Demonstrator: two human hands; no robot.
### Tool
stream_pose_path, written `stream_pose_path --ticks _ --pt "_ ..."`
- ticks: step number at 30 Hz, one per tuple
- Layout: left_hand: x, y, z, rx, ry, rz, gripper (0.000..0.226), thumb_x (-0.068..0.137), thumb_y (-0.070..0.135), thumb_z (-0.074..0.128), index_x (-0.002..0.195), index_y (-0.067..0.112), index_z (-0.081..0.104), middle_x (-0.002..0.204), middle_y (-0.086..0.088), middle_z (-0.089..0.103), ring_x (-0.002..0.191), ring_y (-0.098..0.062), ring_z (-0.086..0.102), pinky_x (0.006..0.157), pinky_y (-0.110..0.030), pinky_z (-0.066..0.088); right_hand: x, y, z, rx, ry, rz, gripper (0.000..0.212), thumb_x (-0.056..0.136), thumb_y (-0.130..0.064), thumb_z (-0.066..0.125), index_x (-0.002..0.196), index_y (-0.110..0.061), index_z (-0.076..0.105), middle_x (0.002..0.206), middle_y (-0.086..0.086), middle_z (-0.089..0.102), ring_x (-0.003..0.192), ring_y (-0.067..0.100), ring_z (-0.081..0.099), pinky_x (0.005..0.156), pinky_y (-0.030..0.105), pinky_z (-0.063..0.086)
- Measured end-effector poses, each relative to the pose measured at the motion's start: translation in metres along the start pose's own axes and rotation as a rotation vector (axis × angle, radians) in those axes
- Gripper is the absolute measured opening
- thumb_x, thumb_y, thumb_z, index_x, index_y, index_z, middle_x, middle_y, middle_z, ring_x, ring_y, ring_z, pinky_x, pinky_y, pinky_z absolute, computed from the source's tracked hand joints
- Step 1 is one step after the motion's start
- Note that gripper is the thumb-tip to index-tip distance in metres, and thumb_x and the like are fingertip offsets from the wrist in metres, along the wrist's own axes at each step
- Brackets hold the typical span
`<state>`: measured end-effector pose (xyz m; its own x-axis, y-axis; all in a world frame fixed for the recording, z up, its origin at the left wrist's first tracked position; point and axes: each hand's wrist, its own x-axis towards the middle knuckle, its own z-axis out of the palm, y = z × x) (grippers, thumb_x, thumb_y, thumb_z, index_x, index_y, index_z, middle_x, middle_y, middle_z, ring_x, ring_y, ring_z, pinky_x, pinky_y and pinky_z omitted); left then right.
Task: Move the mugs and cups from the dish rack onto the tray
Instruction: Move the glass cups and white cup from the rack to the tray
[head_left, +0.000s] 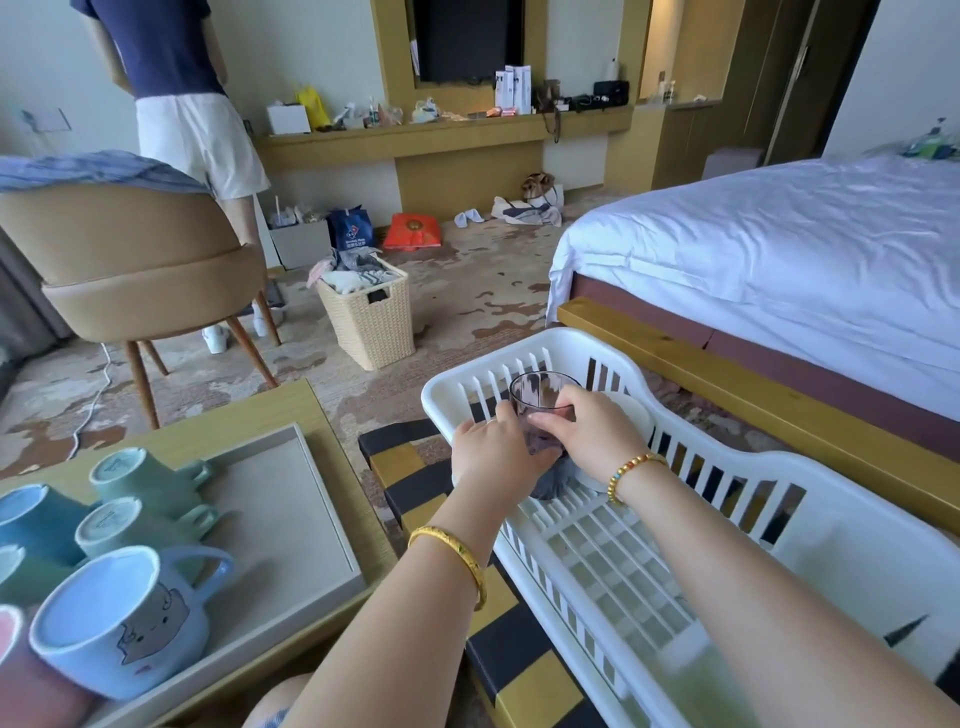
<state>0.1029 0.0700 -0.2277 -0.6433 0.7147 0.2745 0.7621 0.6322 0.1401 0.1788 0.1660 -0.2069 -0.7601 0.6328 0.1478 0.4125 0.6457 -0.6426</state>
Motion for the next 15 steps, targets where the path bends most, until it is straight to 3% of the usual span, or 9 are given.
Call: stream_pose_path --ticks 4,8,11,13,15 --pt "-0.001 -0.002 0.000 -0.019 0.002 -0.008 0.058 0.086 0.060 0.045 0.117 0.011 0.040 0.094 -0.002 0.068 0.089 -0.022 0.065 0.087 -0.029 0.037 -0.001 -0.005 -0.001 0.089 0.099 0.016 0.029 0.089 -0.043 0.053 0.083 -0.015 0.048 0.066 -0.007 0.049 0.057 0.004 0.045 0.046 0.022 0.026" --pt "-0.002 -0.001 -0.002 -0.048 0.019 -0.024 0.054 0.088 0.058 0.043 0.116 0.011 0.041 0.089 -0.003 0.069 0.085 -0.023 0.064 0.080 -0.028 0.036 -0.001 -0.010 -0.008 0.173 0.237 -0.033 0.025 0.090 -0.042 0.052 0.083 -0.018 0.048 0.071 -0.009 0.051 0.061 0.003 0.047 0.047 0.021 0.029" --pt "-0.002 -0.002 -0.002 -0.095 0.011 -0.030 0.058 0.089 0.059 0.039 0.122 0.012 0.038 0.102 -0.002 0.069 0.093 -0.023 0.064 0.087 -0.030 0.037 -0.002 -0.013 -0.015 0.301 0.345 -0.041 0.025 0.090 -0.043 0.051 0.078 -0.021 0.046 0.071 -0.010 0.052 0.064 0.006 0.050 0.049 0.018 0.035" --pt "-0.003 -0.001 -0.003 -0.130 0.021 -0.044 0.065 0.089 0.062 0.036 0.130 0.011 0.033 0.106 -0.002 0.069 0.096 -0.024 0.064 0.091 -0.031 0.037 -0.002 -0.016 -0.018 0.487 0.355 0.001 0.024 0.091 -0.043 0.050 0.075 -0.025 0.044 0.071 -0.010 0.052 0.069 0.011 0.056 0.061 0.018 0.047" --pt "-0.006 0.000 -0.007 -0.189 0.023 -0.078 0.076 0.088 0.063 0.037 0.140 0.010 0.022 0.109 -0.005 0.068 0.101 -0.027 0.062 0.093 -0.032 0.038 -0.001 -0.019 -0.019 0.770 0.299 0.084 0.024 0.092 -0.042 0.049 0.076 -0.025 0.046 0.080 -0.003 0.057 0.081 0.019 0.061 0.076 0.032 0.055"
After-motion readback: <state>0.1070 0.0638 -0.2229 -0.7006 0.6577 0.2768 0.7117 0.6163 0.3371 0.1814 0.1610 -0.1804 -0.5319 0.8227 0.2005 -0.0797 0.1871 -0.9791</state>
